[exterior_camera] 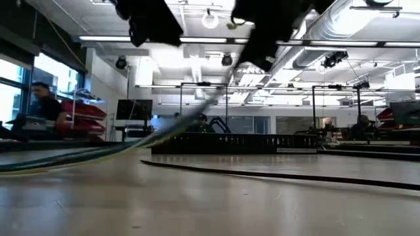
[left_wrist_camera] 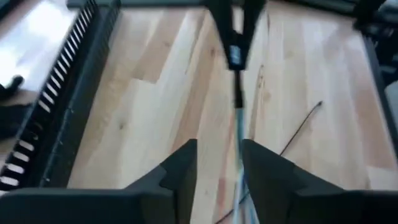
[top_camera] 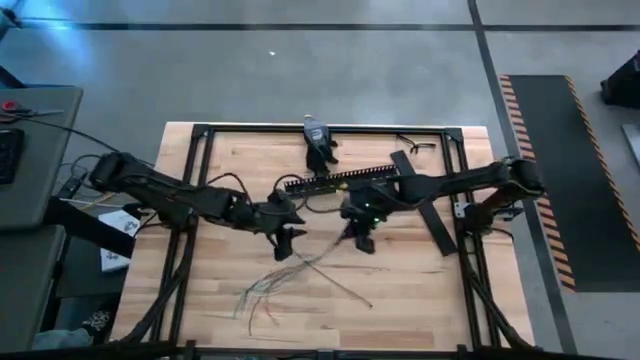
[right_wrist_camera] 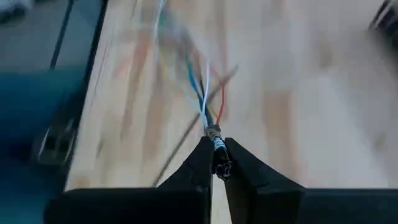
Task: Ziptie cables
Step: Move the colored loose cables to the bottom center of the table
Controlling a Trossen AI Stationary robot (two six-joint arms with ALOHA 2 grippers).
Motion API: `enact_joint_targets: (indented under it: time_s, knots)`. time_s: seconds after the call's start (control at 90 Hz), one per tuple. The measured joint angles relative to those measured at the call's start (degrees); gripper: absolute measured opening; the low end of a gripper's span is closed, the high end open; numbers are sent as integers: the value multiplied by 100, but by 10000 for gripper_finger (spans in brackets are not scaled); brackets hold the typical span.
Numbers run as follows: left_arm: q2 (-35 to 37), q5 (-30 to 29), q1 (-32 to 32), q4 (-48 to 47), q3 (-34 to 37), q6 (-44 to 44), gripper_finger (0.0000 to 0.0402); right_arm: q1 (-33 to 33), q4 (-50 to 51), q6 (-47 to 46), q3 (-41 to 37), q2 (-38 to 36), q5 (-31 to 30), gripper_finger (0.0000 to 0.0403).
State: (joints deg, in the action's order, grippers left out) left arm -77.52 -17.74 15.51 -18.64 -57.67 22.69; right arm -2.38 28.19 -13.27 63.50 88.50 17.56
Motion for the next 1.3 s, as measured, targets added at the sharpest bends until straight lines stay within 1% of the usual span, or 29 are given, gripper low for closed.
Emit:
enact_joint_targets:
  time_s: [0.1,0.2,0.4,0.589,0.7,0.789,0.944,1.067,1.122,1.2,1.3]
  knots:
    - [88,-93,129,-4,0,177,123,19,371,-9,-193,-258,-8,1]
    - [75,129,284,72,0,236,120,54,483,-83,-524,-443,54,1]
    - [-299,201,506,19,61,725,104,135,143,-171,-1341,-529,81,1]
    - [-714,-74,458,-118,63,987,85,126,-199,-307,-1919,-526,-72,8]
    - [-1028,270,288,-207,63,989,71,126,-302,-384,-2100,-526,-119,9]
    - [-1284,533,140,-291,63,959,56,113,-193,-379,-2132,-526,-226,10]
    - [-1723,774,-79,-226,66,655,28,-13,-185,-338,-2086,-536,-343,11]
    - [-2038,1038,-182,58,66,69,8,-201,-168,-328,-1913,-536,-347,11]
    - [-2141,1004,-197,145,68,-430,3,-285,-157,-321,-1802,-536,-286,11]
    - [-2218,808,-201,239,68,-1129,2,-396,-131,-320,-1580,-536,-65,8]
    - [-2217,633,-233,231,63,-1631,8,-594,-87,-233,-1190,-536,147,4]
